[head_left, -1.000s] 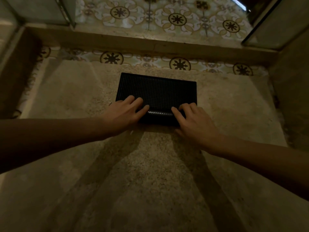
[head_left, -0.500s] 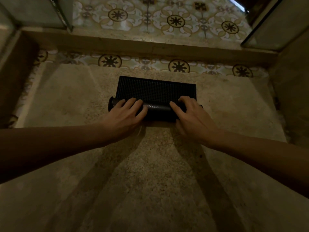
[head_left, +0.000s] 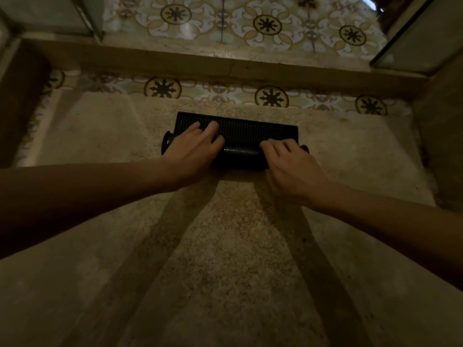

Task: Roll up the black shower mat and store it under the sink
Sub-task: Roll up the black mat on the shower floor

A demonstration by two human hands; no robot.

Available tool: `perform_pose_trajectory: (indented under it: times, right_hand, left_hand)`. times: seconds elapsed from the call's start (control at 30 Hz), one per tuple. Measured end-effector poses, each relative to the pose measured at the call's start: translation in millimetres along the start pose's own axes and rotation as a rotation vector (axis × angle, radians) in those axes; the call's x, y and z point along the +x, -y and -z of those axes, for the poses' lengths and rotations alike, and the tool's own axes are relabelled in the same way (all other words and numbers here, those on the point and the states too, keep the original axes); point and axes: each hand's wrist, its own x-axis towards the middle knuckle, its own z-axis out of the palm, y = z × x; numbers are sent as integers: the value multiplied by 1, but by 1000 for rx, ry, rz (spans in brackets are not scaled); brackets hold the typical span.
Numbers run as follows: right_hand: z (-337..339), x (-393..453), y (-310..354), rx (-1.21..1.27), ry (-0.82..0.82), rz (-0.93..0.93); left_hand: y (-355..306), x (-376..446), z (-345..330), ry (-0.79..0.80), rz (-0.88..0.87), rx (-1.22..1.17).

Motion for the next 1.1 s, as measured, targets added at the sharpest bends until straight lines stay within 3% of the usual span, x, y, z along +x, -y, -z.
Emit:
perform_pose_trajectory:
  times: [0.2, 0.4, 0.5, 0.7, 0.9, 1.1]
  right_hand:
    - [0, 10, -5, 17, -15, 21]
    - [4, 26, -6, -28, -107, -115]
    - [4, 34, -7, -35, -110, -143]
    - [-1, 40, -16, 60, -221, -125]
    - [-5, 49, -19, 171, -219, -126]
    - [-7, 62, -36, 107, -93, -94]
  left_hand:
    - [2, 12, 0, 41, 7, 72]
    - [16, 24, 4, -11, -53, 82]
    - [20, 33, 4, 53, -43, 59]
    - [22, 39, 4, -62, -11, 137]
    - [23, 50, 9, -51, 33, 68]
    - [31, 58, 2, 26, 48, 53]
